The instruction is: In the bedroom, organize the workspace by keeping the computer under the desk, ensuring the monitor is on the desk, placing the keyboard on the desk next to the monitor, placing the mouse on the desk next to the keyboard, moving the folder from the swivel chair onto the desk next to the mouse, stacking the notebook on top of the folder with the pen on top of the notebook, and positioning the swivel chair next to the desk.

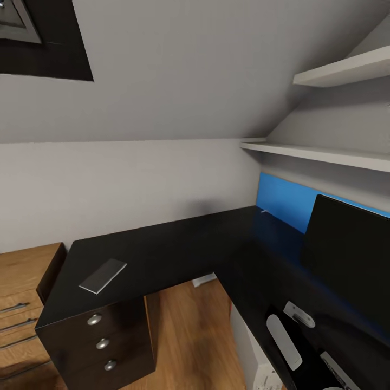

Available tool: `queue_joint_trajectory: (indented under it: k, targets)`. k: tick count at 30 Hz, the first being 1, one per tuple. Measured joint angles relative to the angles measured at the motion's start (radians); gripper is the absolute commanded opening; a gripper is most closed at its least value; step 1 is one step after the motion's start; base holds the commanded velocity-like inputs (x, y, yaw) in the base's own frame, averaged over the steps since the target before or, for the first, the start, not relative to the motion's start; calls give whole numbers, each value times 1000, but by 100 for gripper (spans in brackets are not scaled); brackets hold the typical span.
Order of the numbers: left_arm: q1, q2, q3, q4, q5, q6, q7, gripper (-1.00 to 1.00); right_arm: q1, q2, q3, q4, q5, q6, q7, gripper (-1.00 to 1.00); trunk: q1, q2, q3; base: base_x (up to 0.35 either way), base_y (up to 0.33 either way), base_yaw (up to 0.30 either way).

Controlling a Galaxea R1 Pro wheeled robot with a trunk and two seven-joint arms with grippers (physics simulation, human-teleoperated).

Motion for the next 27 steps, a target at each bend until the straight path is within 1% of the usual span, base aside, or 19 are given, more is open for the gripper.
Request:
queue_joint_trajectory:
  k: [12,18,27]
  targets:
    - [0,1,0,0,0,0,0,100,0,0,0,1,0,0,0,-100,0,0,0,-44,0,0]
    - [0,1,0,0,0,0,0,100,0,0,1,2,0,0,0,-100,0,0,0,-171,0,0]
    - [0,1,0,0,0,0,0,100,0,1,2,2,0,-1,0,-100,0,0,0,-15,17,0]
